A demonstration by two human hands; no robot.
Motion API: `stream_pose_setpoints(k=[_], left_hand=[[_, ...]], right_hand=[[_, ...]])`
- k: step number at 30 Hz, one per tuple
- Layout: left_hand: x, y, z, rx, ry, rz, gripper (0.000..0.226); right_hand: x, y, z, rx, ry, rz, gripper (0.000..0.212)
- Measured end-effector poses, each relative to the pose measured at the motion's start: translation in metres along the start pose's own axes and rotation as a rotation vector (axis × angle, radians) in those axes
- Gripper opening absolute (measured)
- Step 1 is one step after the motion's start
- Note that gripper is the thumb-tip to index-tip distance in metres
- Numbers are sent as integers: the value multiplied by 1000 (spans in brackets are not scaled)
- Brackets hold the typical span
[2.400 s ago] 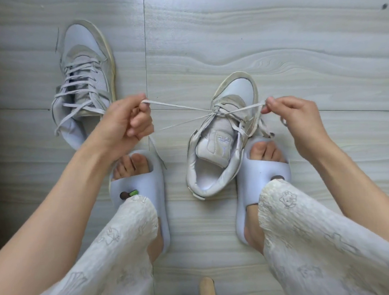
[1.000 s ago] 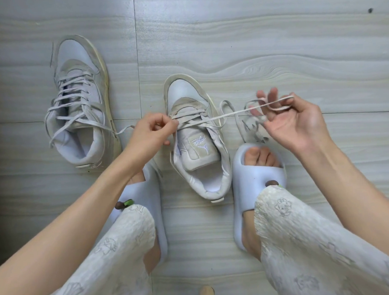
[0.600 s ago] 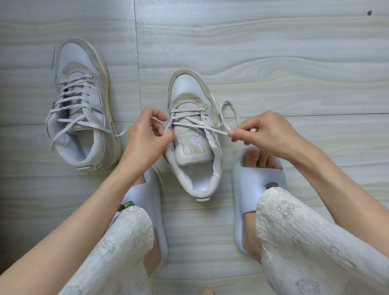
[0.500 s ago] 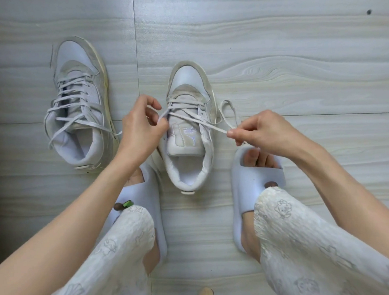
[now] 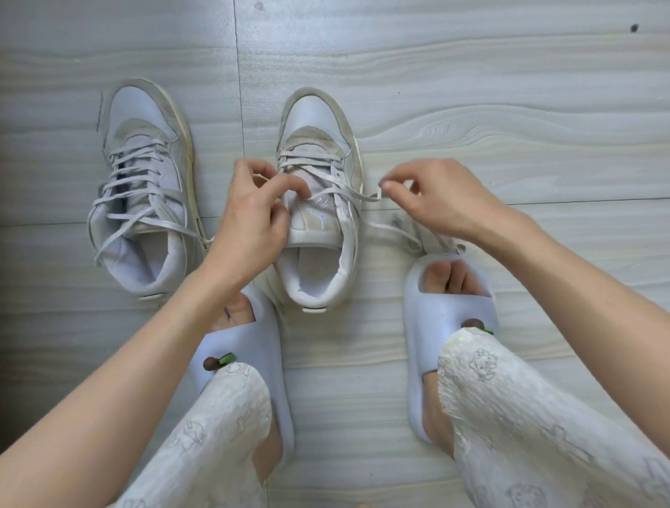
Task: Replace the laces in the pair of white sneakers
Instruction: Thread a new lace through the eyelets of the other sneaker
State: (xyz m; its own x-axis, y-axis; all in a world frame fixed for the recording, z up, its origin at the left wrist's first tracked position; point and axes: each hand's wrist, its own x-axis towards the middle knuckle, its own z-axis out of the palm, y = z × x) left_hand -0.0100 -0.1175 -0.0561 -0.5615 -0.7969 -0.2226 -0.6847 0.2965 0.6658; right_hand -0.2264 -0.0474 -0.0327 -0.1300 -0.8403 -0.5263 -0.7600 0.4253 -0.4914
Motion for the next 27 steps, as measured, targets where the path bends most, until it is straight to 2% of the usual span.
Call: stream_pose_setpoints(k=[3,6,8,13,15,17,20,23,27], left_hand=[[-4,2,1,-30,-5,-41,36],[-5,5,3,-11,3,-51,31],[-5,7,4,2,2,-58,28],[-3,5,5,-17,-41,-88,26],[-3,6,5,-27,-48,-101,25],[-4,7,6,-19,-36,-109,24],[-4,6,8,-23,-23,-102,25],[-3,3,8,-29,-29,-92,25],[-2,6,8,-25,28,-69,26]], right_hand=[[13,-14,11,174,23,-53,23],[20,-20,22,194,7,-93,11],[22,-19,23,243,9,-72,14],[13,-8,13,589,-21,45,19],[7,1,12,525,-33,20,12],[3,13,15,297,-13,-22,9],[-1,27,19,53,113,-19,17],[0,38,20,26,302,-28,33],[2,37,20,50,390,-61,44]])
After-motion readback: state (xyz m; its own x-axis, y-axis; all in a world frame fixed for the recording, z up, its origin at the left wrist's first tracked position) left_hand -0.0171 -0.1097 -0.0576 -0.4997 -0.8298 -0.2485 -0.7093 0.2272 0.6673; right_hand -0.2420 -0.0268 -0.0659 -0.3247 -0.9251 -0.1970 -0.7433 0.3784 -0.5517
